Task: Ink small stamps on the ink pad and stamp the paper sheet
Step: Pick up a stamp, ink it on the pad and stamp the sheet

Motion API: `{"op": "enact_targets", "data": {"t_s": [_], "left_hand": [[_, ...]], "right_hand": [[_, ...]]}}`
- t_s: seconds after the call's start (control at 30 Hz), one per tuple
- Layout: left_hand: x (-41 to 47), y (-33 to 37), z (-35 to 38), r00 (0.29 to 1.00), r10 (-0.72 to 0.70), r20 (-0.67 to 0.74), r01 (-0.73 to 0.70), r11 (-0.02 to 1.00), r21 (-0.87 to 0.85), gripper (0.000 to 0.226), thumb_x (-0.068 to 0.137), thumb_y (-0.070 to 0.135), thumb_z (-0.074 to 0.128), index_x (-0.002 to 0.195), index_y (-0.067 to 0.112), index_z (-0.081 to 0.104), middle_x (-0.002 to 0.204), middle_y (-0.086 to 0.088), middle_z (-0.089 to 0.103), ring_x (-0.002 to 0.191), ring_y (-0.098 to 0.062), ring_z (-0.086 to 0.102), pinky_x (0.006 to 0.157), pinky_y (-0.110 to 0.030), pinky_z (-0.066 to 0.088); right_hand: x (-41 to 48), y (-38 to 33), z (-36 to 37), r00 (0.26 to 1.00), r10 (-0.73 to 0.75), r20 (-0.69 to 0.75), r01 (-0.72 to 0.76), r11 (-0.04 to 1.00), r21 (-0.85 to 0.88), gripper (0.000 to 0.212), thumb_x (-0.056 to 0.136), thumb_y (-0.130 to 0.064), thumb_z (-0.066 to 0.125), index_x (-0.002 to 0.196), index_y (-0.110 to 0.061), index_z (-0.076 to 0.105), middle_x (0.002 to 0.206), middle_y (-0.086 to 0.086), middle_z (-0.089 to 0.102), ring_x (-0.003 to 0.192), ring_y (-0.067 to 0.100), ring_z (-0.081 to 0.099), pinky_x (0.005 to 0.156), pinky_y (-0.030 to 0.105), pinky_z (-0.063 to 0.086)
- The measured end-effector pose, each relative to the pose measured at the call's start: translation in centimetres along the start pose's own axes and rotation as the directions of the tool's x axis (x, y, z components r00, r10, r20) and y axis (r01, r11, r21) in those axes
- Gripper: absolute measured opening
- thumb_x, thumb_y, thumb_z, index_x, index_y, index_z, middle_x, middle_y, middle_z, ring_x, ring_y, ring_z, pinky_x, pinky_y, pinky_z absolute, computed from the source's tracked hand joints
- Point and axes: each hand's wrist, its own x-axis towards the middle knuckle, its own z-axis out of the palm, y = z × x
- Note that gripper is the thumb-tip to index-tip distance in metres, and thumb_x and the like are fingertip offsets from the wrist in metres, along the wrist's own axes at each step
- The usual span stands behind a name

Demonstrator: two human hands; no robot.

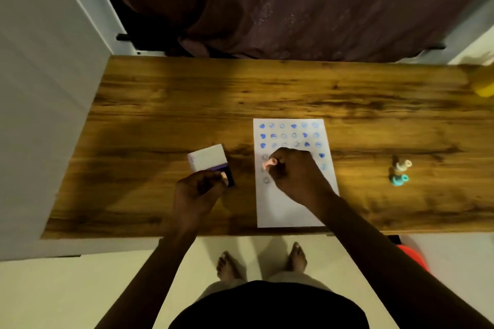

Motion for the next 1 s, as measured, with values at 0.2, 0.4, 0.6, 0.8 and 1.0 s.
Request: {"op": "enact_targets", "data": {"t_s": [0.2,0.4,0.6,0.8,1.0], "left_hand": [[0.5,-0.2,3.6,0.994,0.083,0.068,-0.088,0.993,0.075,0.024,0.083,0.017,0.086,0.084,0.039,0.077,0.087,0.026,0.079,0.085,0.003,0.075,0.080,-0.023,0.057],[0.8,-0.5,5.0,0.982,0.133,0.132,-0.150,0.981,0.122,0.029,0.084,0.017,0.084,0.087,0.045,0.076,0.092,0.021,0.080,0.089,-0.001,0.076,0.078,-0.021,0.057],[1.0,-0.2,5.1,0.980,0.156,0.124,-0.173,0.975,0.139,0.031,0.085,0.018,0.084,0.084,0.047,0.074,0.090,0.026,0.079,0.089,0.001,0.076,0.072,-0.007,0.055],[1.0,-0.1,5.2,0.979,0.168,0.120,-0.183,0.974,0.135,0.033,0.086,0.016,0.083,0.084,0.047,0.073,0.091,0.026,0.079,0.091,0.002,0.076,0.073,-0.005,0.055],[0.9,0.2,5.4,0.983,0.140,0.122,-0.150,0.986,0.074,0.048,0.086,0.010,0.082,0.083,0.057,0.071,0.089,0.032,0.077,0.089,0.009,0.074,0.069,-0.002,0.053]], "right_hand": [[-2.2,6.4,-2.4,0.983,0.155,-0.097,-0.169,0.973,-0.157,0.023,0.100,-0.028,0.055,0.096,-0.011,0.070,0.091,0.009,0.073,0.083,0.028,0.068,0.066,0.027,0.040],[-2.8,7.3,-1.2,0.990,0.140,-0.036,-0.144,0.964,-0.221,0.023,0.102,-0.026,0.050,0.109,-0.011,0.067,0.107,0.008,0.072,0.096,0.024,0.067,0.078,0.029,0.048],[-2.3,7.4,-0.1,0.994,0.110,0.007,-0.104,0.960,-0.261,0.026,0.103,-0.026,0.048,0.115,-0.012,0.065,0.112,0.008,0.071,0.103,0.023,0.067,0.085,0.031,0.052],[-2.6,7.7,0.8,0.993,0.119,0.008,-0.112,0.952,-0.286,0.027,0.101,-0.030,0.055,0.120,-0.015,0.066,0.116,0.004,0.071,0.107,0.018,0.067,0.090,0.031,0.055],[-2.8,7.6,1.8,0.988,0.153,-0.035,-0.157,0.944,-0.292,0.028,0.100,-0.030,0.056,0.122,-0.014,0.064,0.117,0.007,0.070,0.106,0.020,0.066,0.091,0.033,0.055]]}}
